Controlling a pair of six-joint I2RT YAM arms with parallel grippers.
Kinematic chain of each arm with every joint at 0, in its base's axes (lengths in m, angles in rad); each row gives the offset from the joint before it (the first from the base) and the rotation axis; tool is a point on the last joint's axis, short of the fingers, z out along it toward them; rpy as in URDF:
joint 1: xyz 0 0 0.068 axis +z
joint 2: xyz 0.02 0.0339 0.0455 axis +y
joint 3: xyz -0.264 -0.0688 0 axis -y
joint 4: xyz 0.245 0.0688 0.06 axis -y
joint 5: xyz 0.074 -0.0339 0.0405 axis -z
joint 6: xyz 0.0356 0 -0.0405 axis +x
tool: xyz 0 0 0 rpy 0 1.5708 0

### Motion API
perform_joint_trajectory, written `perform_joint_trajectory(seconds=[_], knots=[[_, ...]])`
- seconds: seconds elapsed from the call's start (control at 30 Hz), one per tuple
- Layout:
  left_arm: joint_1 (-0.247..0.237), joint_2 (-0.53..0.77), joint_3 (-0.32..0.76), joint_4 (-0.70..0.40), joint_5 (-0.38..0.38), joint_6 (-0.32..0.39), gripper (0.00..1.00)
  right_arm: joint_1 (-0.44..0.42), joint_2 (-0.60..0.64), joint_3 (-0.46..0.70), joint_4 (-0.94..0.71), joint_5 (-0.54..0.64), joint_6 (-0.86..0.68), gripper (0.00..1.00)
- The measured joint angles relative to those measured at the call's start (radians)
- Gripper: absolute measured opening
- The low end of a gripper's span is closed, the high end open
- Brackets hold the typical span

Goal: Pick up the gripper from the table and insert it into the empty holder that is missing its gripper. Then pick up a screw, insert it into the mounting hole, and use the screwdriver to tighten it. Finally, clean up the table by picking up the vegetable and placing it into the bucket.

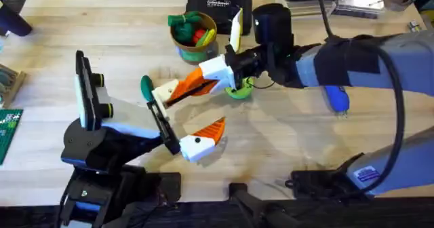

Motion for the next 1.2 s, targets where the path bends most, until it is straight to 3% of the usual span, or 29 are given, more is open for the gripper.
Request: perform_joint_trajectory(seconds=[1.2], knots=[[0.01,0.0,0.0,0.001,-0.029,-0.016,0.985,0.022,0.0,0.002,0.014,0.062,-0.034,0.013]])
